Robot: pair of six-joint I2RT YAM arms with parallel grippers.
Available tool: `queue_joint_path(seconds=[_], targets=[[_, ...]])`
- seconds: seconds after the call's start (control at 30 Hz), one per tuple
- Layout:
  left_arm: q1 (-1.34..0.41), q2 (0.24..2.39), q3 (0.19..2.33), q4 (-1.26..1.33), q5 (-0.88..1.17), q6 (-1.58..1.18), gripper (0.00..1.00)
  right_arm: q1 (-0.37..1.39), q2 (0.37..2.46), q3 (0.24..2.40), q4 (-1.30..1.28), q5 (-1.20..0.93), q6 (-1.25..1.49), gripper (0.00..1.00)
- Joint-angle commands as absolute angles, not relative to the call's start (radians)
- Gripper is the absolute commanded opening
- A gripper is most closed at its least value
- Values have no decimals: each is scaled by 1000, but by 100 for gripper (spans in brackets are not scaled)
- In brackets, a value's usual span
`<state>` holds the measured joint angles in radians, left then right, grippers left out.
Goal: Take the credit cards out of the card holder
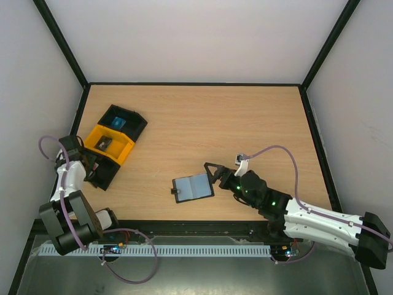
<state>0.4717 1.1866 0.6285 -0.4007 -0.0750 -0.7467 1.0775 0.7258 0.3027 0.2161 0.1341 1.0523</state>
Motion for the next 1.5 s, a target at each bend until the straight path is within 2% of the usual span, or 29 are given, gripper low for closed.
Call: queue_joint_path(seconds=[0.0,0.07,0.2,0.33,0.47,0.63,0.73,0.77,0.97,1.3,1.47], targets=[[476,1167,662,-460,-164,-742,8,1078,688,330,167,189,963,98],[476,1151,657,-462,-191,-761,10,1078,676,327,163,195,952,98],[476,1144,665,-460,-206,-778,26,1078,673,319,148,217,963,98],[474,1141,697,-492,-248,-770,32,1078,667,318,128,221,963,98],[469,1100,701,-519,-271,-773,44,1077,660,321,123,231,961,98],[454,1021,709,-555,-288,-764,69,1078,663,352,77,226,955,98],[431,978,723,-572,-274,-736,95,1078,663,350,55,229,965,98],[420,964,726,-578,-268,-739,99,1078,663,349,50,230,968,98],[320,913,764,-620,-175,-687,100,1077,682,409,-78,301,912,98],[164,810,776,-663,-42,-678,100,1077,695,478,-122,336,918,98],[41,809,770,-616,215,-586,100,1077,710,483,-143,368,953,98]])
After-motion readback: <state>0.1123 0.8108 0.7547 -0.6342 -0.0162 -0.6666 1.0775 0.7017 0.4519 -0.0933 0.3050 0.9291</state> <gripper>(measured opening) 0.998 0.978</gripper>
